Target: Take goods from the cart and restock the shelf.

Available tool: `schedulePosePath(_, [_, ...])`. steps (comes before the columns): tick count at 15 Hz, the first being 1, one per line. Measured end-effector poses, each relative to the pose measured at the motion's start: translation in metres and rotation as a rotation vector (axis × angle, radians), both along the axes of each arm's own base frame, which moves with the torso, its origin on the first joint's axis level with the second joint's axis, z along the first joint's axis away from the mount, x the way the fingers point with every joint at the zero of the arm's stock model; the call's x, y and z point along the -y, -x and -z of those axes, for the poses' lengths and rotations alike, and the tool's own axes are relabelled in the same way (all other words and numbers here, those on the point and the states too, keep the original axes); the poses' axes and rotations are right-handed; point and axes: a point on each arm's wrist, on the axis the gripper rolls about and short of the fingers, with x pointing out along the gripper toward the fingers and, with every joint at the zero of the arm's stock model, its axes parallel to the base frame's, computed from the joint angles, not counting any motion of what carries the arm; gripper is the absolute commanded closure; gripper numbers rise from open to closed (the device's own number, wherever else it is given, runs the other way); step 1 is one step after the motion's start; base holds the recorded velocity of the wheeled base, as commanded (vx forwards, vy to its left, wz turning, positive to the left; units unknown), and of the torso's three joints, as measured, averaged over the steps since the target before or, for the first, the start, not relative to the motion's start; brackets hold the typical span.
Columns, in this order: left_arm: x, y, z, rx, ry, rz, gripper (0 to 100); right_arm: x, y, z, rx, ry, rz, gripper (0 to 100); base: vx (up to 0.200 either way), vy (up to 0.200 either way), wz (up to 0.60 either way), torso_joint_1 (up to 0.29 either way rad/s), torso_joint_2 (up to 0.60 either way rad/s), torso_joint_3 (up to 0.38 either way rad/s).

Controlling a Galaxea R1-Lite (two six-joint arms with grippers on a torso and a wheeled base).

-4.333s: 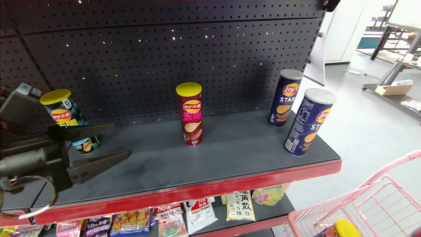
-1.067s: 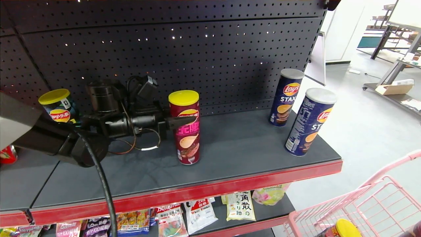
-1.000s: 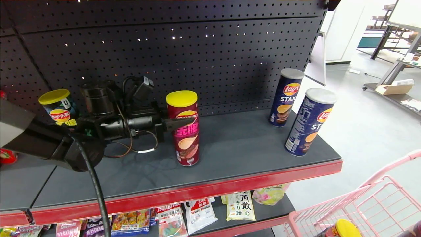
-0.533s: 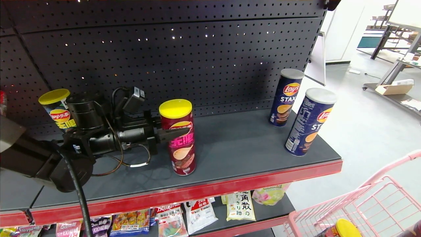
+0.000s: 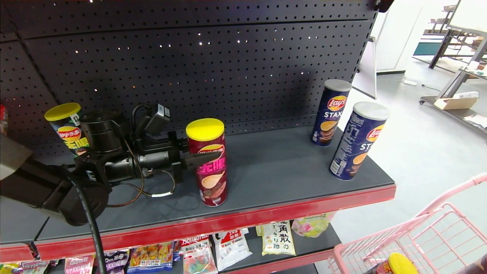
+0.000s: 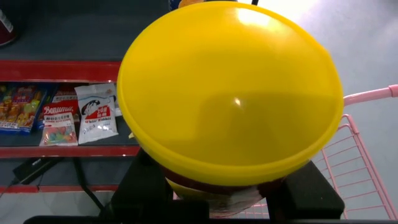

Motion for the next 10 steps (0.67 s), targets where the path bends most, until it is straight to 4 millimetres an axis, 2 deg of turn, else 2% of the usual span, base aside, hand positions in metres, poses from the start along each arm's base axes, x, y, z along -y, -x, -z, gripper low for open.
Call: schedulePosePath(10, [0.0021, 0.0009, 0.0044, -0.009, -0.005, 0.005, 100, -0.0010, -0.0038, -0.0048, -0.010, 0.002, -0.002, 100, 0.000, 0.000, 0.00, 0.000, 0.00, 0.000])
